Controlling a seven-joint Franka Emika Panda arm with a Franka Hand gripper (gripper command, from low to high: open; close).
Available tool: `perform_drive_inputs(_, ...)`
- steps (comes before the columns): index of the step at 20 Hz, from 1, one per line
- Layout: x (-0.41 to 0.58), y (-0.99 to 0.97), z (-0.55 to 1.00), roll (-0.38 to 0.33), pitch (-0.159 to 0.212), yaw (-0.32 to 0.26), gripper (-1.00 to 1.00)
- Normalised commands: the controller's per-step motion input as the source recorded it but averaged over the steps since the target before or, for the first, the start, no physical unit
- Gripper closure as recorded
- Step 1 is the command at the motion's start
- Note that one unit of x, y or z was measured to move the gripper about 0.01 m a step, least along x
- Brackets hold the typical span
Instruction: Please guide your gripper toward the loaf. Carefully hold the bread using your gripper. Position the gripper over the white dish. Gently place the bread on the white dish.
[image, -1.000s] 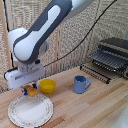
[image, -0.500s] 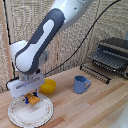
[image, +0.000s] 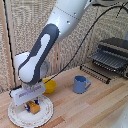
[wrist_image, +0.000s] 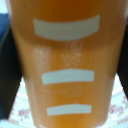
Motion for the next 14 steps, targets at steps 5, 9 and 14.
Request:
perform_drive_inputs(5, 0.114, -0.01, 0.41, 0.0, 0.002, 0.034, -1.0)
perform_drive_inputs(9, 0.212, -0.01, 0.47, 0.0, 0.008, 0.031, -1.0)
perform_drive_inputs(14, 0.299, -0.08, 0.51, 0.012, 0.024, 0.002, -1.0)
